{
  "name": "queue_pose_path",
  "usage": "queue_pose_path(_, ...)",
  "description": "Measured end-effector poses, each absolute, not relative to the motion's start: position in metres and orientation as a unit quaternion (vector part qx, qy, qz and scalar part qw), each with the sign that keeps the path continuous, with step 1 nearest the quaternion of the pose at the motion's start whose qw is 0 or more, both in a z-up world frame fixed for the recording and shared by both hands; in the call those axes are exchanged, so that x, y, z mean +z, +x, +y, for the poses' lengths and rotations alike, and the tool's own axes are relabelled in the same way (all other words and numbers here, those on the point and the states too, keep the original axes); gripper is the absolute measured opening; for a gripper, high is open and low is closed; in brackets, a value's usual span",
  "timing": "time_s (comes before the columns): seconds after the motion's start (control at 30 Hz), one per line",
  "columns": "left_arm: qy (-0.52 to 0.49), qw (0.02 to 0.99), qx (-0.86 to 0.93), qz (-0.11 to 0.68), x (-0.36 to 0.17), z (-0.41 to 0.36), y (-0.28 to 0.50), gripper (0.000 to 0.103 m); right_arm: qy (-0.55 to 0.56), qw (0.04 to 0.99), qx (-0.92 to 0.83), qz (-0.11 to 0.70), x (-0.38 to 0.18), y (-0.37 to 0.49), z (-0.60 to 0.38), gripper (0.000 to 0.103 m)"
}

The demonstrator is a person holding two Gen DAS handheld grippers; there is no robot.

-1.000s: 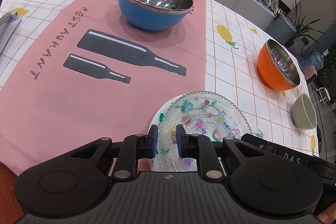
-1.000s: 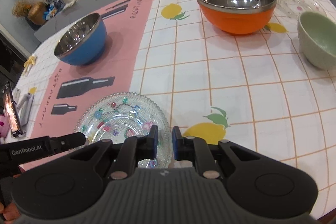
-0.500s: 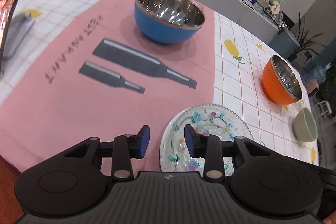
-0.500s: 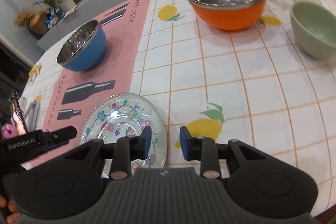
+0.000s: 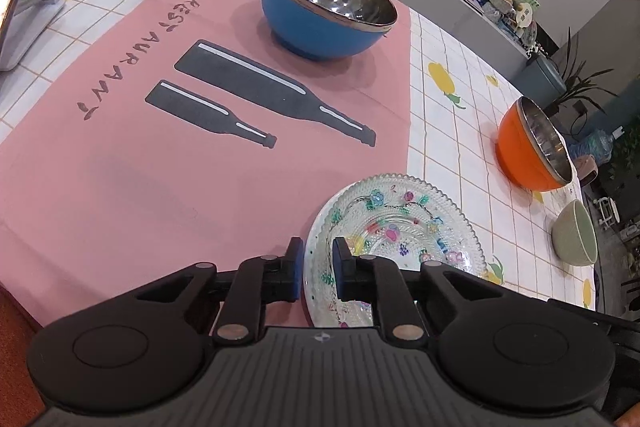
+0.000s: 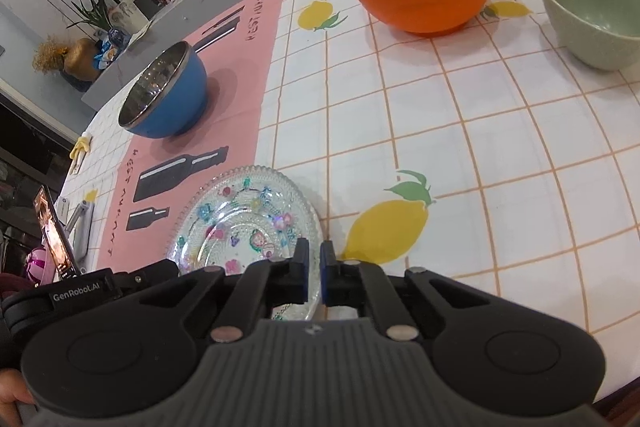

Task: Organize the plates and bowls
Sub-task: 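Release and move both grippers to the pink-dotted glass plate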

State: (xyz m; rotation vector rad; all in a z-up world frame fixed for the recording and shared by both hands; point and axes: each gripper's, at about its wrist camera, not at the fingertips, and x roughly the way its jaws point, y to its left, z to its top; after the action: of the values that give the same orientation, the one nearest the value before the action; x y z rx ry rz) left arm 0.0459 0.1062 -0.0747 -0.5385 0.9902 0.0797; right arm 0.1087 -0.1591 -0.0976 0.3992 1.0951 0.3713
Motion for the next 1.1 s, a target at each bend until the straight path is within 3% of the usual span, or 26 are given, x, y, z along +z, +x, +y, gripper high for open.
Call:
queue_pose_path(0.13,-0.244,0.848,0.044,0.469,-0.073,0.104,0.047,0.018,0.185,0.817,0.177,0.517,-0.098,0.109,-0.16,0.003)
queue_pose_path(0.17,-0.232,0.853,0.052,0.465,-0.07,0.102,0.046,0.018,0.183,0.818,0.176,0.516,-0.098,0.109,-0.16,0.009)
queue_pose_path(0.33,-0.176,0.881,0.039,0.438,-0.045,0.087,0.043,0.018,0.143,0.846,0.161,0.488,-0.083,0.104,-0.164,0.013)
queue_pose_path(0.47,-0.137,0.893,-0.005,0.429,-0.026,0.062,0.048,0.018,0.119,0.867,0.155,0.458,-0.067,0.099,-0.175,0.025)
queue_pose_path(0.67,-0.092,0.903,-0.072,0.412,0.002,0.011,0.064,0.018,0.129,0.888,0.131,0.422,-0.045,0.098,-0.212,0.027)
queue_pose_path(0.8,-0.081,0.908,-0.108,0.397,0.022,-0.02,0.08,0.026,0.144,0.897,0.113,0.403,-0.033,0.101,-0.242,0.032)
queue_pose_path(0.87,-0.081,0.908,-0.126,0.391,0.031,-0.034,0.089,0.028,0.156,0.9,0.095,0.397,-0.028,0.103,-0.258,0.045)
queue_pose_path(1.1,-0.075,0.903,-0.185,0.381,0.054,-0.083,0.124,0.032,0.193,0.909,0.062,0.365,-0.014,0.114,-0.309,0.046)
